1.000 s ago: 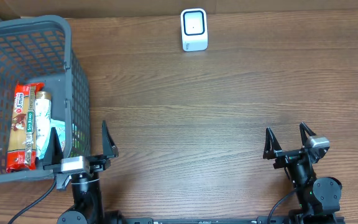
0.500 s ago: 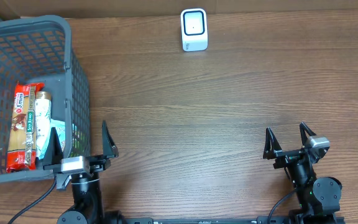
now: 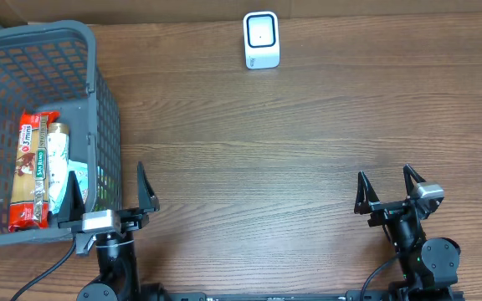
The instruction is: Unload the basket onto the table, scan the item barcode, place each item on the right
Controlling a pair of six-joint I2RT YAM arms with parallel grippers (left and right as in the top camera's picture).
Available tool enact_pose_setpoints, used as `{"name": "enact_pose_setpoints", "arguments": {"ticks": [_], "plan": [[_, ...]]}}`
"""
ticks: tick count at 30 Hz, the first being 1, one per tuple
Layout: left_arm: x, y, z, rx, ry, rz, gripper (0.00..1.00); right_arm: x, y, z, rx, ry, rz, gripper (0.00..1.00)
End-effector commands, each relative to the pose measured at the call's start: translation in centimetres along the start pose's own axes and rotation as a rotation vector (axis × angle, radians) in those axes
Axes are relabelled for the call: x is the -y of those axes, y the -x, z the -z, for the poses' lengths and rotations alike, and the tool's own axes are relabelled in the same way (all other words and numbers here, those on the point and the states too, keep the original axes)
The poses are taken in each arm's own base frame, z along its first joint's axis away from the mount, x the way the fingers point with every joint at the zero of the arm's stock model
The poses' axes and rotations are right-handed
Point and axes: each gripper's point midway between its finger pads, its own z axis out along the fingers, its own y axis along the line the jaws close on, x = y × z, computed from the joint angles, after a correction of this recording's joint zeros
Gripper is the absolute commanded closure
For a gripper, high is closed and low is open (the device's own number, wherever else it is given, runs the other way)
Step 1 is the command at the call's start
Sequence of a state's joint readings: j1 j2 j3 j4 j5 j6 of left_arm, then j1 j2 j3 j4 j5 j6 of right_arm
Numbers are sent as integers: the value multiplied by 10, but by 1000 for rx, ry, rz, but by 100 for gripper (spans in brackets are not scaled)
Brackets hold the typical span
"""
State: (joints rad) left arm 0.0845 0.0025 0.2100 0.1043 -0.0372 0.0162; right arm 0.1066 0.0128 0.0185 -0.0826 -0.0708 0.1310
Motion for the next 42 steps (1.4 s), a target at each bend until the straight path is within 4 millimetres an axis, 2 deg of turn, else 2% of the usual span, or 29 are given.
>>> {"name": "enact_pose_setpoints", "arguments": {"ticks": [1,29,36,42], "plan": [[-8,-142,16,-372,90,171,1,-1,-2,0,3,6,-6,0],[-8,-142,16,-371,90,171,0,-6,-2,0,0,33,-6,0],[18,-144,17,-394,-58,195,0,-20,1,1,9,112,-7,0],[21,-143,17,-397,-76,199,0,-24,1,2,4,134,-31,0]]}}
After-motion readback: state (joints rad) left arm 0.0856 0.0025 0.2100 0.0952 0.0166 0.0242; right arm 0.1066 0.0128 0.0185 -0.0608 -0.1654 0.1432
